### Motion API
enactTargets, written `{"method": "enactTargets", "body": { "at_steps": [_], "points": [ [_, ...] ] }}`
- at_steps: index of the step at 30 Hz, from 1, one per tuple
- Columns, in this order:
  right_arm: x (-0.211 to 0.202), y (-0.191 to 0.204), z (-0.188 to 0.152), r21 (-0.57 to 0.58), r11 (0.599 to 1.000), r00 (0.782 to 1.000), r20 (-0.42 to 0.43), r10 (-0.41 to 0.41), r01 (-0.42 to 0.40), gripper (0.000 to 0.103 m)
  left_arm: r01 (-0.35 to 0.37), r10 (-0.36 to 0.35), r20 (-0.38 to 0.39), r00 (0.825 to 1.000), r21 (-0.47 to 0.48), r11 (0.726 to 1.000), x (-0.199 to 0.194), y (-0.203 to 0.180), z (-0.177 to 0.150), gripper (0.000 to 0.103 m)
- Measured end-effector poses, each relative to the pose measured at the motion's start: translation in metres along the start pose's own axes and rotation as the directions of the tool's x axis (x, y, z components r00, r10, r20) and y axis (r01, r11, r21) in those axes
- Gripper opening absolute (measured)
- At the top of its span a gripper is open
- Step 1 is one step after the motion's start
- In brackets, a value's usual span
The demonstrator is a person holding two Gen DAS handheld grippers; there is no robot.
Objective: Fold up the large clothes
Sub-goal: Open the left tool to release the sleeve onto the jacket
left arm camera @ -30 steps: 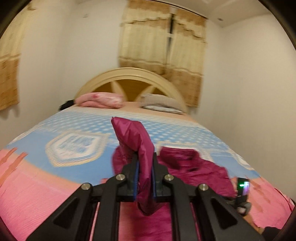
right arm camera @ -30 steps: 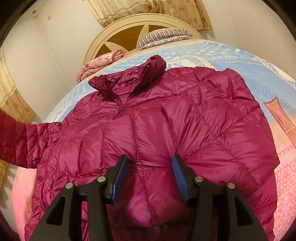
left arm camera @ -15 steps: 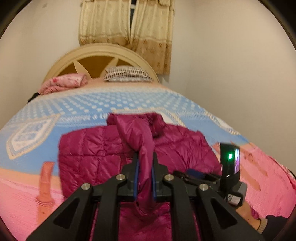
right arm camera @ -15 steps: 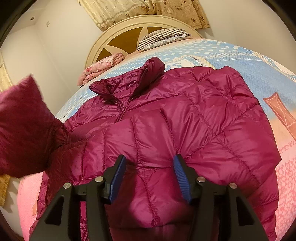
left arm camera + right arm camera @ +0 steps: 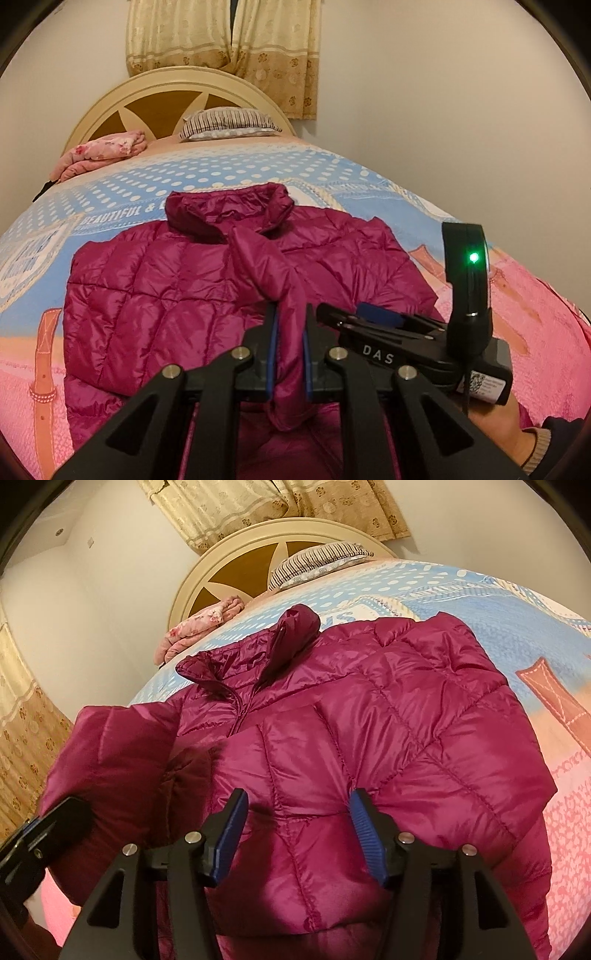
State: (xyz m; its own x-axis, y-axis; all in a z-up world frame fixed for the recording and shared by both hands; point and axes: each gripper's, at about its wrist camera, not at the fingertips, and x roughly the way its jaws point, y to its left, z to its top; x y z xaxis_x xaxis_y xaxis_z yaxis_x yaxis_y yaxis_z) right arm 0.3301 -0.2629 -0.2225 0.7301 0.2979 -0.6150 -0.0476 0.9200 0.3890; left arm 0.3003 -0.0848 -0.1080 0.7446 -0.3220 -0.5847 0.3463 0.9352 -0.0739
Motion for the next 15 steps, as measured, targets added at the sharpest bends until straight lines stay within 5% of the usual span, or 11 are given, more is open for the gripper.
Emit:
{"method": "enactTargets", "body": {
  "at_steps": [4,8,12,15],
  "points": [
    [-0.002,-0.001,0.000,0.005,1.000,1.000,0.004,0.002,-0.002,0.060,-0.005,0.005,0.002,1.000,0.007,1.000,-0.002,-0.002,-0.001,0.024],
    [-0.002,-0.002,0.000,0.010,1.000,1.000,0.008,0.007,-0.007,0.060,-0.035,0.035,0.071,0.997,0.000,0.999,-0.024,0.002,0.003,0.074],
    [-0.004,-0.003,0.000,0.022,1.000,1.000,0.013,0.015,-0.015,0.061,-0.109,0.103,0.177,0.979,0.025,0.994,-0.045,0.010,0.011,0.099],
    [-0.006,-0.004,0.000,0.026,1.000,1.000,0.019,0.015,-0.015,0.061,-0.208,0.200,0.166,0.966,0.034,0.977,-0.030,0.021,0.012,0.101]
  ]
}}
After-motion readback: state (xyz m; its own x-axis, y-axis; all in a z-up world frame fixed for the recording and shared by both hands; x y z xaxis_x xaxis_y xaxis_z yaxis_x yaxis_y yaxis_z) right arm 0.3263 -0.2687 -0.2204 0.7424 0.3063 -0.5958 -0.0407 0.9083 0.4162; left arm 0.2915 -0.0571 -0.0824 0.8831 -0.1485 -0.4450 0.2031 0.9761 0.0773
